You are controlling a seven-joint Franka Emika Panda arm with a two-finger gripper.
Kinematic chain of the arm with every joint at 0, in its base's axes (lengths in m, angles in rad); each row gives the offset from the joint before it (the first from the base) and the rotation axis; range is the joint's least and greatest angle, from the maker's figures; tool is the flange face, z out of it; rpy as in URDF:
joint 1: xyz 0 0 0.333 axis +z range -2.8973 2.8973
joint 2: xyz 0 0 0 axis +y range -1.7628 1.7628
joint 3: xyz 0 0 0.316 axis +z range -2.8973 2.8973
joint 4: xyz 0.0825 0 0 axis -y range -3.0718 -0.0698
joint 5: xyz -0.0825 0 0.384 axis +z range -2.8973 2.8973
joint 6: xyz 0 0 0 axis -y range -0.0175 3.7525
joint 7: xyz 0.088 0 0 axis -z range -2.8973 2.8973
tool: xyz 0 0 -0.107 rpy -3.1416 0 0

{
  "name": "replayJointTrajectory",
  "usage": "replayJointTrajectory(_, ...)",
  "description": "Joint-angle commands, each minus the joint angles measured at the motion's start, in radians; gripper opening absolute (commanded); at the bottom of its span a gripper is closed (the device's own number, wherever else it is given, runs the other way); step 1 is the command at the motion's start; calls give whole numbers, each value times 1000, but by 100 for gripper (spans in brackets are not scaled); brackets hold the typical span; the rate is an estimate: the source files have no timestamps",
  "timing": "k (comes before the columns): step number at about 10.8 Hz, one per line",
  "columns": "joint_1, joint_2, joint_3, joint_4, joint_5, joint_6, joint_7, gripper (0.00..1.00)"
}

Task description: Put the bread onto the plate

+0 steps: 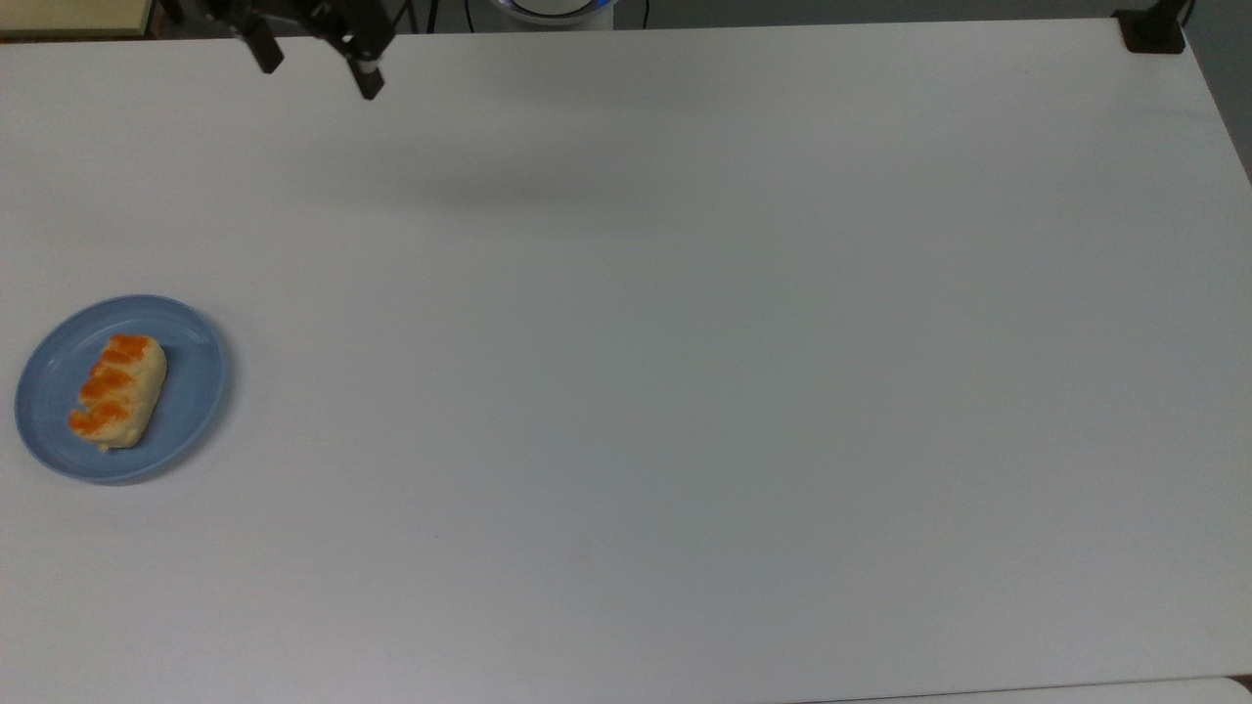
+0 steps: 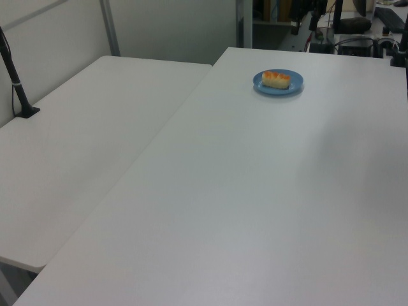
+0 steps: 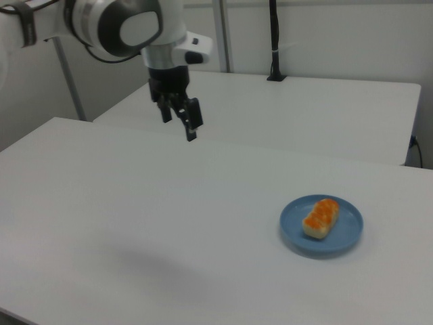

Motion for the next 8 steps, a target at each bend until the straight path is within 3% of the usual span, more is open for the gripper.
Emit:
replayJointTrajectory(1,57,-62,17,-79,-82,2,-120,100)
replayJointTrajectory(2,48,-59,60,-77,-132,6,-165,100)
replayJointTrajectory(3,48,-59,69,-79,-164,9,-170,100)
replayJointTrajectory(8,41,-57,82,-56,-169,15,-201,100)
